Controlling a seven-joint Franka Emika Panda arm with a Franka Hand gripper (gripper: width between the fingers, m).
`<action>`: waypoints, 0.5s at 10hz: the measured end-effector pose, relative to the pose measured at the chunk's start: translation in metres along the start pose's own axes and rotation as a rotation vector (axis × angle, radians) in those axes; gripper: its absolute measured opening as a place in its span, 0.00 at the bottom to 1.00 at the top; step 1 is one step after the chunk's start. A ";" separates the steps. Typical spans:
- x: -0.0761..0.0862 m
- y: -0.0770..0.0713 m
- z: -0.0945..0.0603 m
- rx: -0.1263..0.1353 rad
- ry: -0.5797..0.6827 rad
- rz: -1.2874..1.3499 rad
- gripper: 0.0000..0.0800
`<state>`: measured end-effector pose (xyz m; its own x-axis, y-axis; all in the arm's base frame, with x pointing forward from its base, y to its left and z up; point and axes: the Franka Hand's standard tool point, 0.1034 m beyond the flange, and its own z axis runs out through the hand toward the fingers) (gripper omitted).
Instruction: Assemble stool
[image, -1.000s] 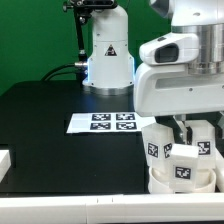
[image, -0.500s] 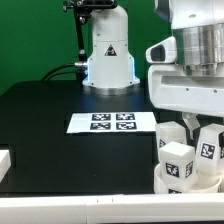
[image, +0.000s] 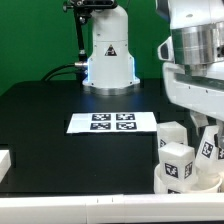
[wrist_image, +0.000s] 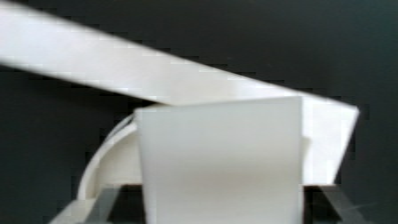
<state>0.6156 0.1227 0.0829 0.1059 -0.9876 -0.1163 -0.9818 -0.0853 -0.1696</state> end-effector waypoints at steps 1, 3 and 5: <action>-0.001 0.001 0.001 -0.003 -0.002 -0.022 0.42; -0.001 0.001 0.001 -0.003 -0.002 -0.057 0.73; 0.011 -0.004 -0.010 0.001 -0.007 -0.405 0.80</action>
Offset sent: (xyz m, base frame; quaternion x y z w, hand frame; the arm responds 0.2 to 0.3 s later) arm -0.0027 -0.0046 0.0105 -0.0029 -0.0174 -0.0740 0.9971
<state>0.6195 0.1109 0.0916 0.4856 -0.8730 -0.0464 -0.8601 -0.4675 -0.2042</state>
